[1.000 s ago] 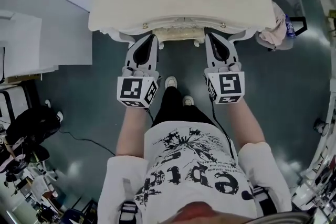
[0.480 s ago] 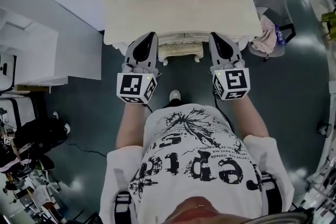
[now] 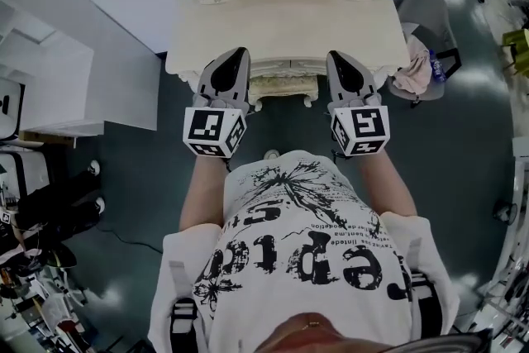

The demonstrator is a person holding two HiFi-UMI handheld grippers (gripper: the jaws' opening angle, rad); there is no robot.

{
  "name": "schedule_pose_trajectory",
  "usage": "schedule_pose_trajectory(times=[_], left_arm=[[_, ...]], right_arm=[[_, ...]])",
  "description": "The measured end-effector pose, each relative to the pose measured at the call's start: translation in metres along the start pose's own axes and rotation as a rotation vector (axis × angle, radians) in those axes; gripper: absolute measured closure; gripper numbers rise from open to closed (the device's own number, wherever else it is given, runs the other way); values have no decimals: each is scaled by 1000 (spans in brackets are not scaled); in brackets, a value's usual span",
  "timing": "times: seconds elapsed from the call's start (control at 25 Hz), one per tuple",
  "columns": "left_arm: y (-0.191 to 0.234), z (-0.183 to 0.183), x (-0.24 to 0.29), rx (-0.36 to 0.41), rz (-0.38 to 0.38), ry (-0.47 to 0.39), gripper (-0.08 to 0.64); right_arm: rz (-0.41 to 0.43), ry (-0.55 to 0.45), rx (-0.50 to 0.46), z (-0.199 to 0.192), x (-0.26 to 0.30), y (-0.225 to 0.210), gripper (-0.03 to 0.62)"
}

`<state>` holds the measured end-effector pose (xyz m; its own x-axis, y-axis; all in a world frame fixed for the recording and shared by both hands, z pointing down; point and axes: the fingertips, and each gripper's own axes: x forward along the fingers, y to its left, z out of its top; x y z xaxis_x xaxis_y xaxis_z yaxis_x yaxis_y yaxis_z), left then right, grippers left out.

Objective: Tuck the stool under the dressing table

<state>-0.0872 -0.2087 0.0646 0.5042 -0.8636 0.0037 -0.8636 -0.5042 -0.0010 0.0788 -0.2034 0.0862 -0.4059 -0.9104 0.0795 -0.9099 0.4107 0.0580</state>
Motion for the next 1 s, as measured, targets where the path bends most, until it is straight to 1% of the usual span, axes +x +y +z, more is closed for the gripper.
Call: schedule_pose_trajectory(times=[0.28, 0.44, 1.0], left_arm=[[8, -5, 3, -37, -10, 2, 540], [15, -10, 6, -24, 1, 11, 540], [22, -21, 22, -16, -7, 40, 540]], right_arm=[[-8, 11, 9, -3, 6, -1, 575], [-13, 16, 16, -5, 9, 0, 575], [-9, 51, 11, -18, 27, -4, 575]])
